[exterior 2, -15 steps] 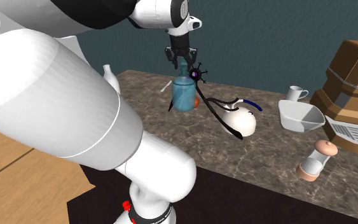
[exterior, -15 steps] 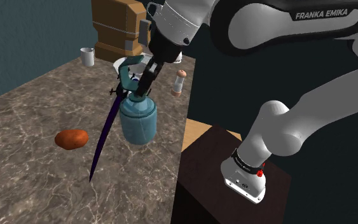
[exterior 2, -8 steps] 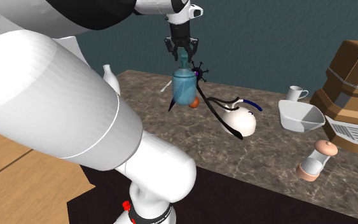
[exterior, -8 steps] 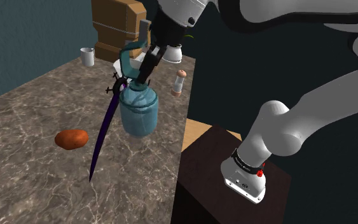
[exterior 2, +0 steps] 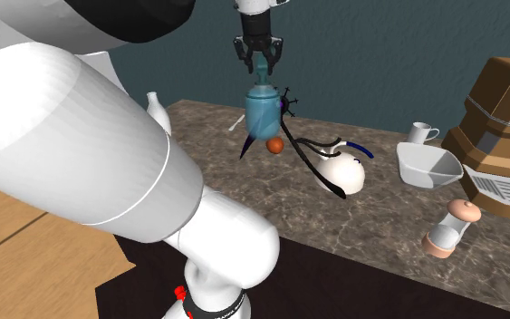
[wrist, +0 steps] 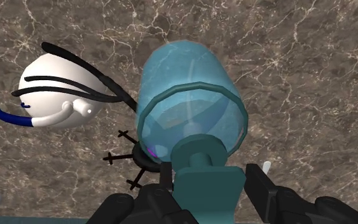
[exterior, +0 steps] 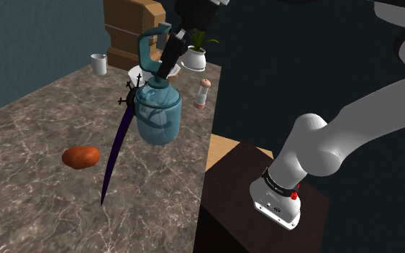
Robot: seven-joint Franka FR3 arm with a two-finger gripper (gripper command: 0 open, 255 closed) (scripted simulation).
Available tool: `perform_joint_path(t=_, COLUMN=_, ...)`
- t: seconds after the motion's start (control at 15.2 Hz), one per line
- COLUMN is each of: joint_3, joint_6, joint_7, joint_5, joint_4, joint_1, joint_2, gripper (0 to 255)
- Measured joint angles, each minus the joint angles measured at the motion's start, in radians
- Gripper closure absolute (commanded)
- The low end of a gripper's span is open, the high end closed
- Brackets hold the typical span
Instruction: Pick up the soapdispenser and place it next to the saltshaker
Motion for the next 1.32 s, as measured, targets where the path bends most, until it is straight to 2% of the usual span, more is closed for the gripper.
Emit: perform_joint_path(t=1.32, joint_3=-0.007, joint_6=-0.264, joint_7=0.015, joint_5=-0.029, joint_4=0.342, joint_1=-0.018, joint_2=0.08, gripper=255)
